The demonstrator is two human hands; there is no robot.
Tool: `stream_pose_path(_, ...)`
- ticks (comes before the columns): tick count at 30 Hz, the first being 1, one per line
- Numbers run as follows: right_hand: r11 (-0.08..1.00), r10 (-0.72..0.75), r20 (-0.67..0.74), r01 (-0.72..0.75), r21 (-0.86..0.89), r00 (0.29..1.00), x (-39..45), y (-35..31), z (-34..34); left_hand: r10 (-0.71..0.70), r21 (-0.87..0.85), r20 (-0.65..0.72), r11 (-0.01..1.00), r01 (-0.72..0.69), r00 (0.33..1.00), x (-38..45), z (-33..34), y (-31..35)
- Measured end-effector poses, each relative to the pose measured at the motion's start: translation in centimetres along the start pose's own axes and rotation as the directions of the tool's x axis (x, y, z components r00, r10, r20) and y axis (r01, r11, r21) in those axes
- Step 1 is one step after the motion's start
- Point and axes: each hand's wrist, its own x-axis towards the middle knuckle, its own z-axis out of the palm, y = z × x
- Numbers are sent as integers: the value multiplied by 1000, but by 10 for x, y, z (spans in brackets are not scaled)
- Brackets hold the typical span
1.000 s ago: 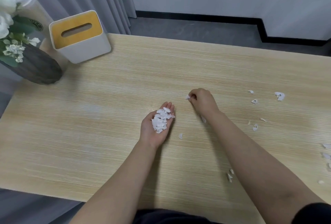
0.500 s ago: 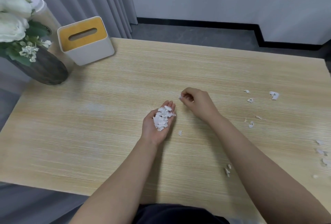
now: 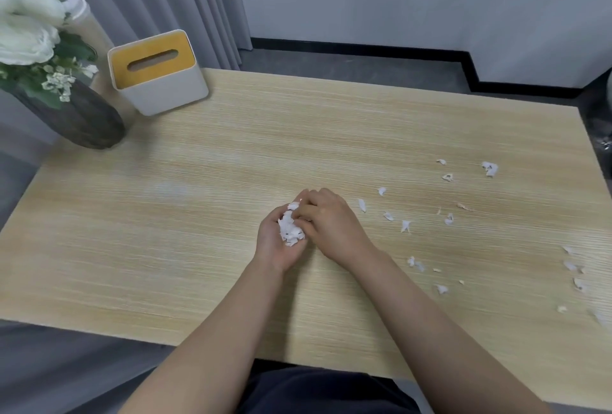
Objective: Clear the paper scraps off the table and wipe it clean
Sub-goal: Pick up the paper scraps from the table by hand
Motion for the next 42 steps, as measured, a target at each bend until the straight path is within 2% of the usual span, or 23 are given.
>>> stream_pose_path(1,1000,-7,-11,7,-3,1000,-2,-1,0,50,-78,124,996,-41,991,0,-9,0)
stream_pose_path(2,1000,-14,-24,14,6,1000,-5,-1,-1,15,-154,217,988,19,976,-4,-11,2)
stream_pose_path(4,998,-4,-36,6,69,999,-8,-1,-5,-31,-232,296,967,104,955,-5,2,-1)
stream_pose_path(5,993,25,-38,-21,120,999,-9,2,-8,-137,-291,185,938,188,973,-5,7,-1)
stream_pose_path(6,984,66,-37,-59,169,997,-11,5,-12,-170,-364,58,914,179,984,-6,3,0)
stream_pose_path(8,968,135,-45,-122,217,990,-13,15,-21,-145,-497,18,857,135,989,-10,-4,0)
stream_pose_path(10,965,182,-59,-167,201,981,-15,27,-26,-146,-454,-33,883,116,989,-10,-9,2)
stream_pose_path(13,956,252,-29,-244,162,967,-19,42,-27,-120,-416,3,902,111,993,-23,-10,9)
stream_pose_path(15,950,285,24,-285,125,958,-22,50,-20,-133,-474,26,871,129,991,-26,-15,8)
stream_pose_path(22,918,386,202,-396,12,900,-24,59,20,-138,-464,-46,880,101,989,-29,-19,7)
stream_pose_path(25,923,381,197,-384,-26,903,-25,59,32,-145,-451,-37,885,113,989,-31,-23,10)
stream_pose_path(28,939,343,166,-331,-93,925,-29,58,39,-97,-312,-62,947,73,993,-31,-24,8)
stream_pose_path(32,961,251,147,-228,-158,957,-33,55,46,-139,-418,49,897,147,989,-28,-34,5)
stream_pose_path(37,943,332,121,-331,-29,935,-33,56,42,-142,-512,-19,852,112,990,-32,-26,0)
stream_pose_path(39,925,371,65,-375,63,927,-32,52,34,-147,-471,-53,876,105,988,-32,-21,0)
stream_pose_path(42,923,362,-31,-353,152,932,-31,37,15,-159,-489,-10,862,134,987,-33,-15,-2)
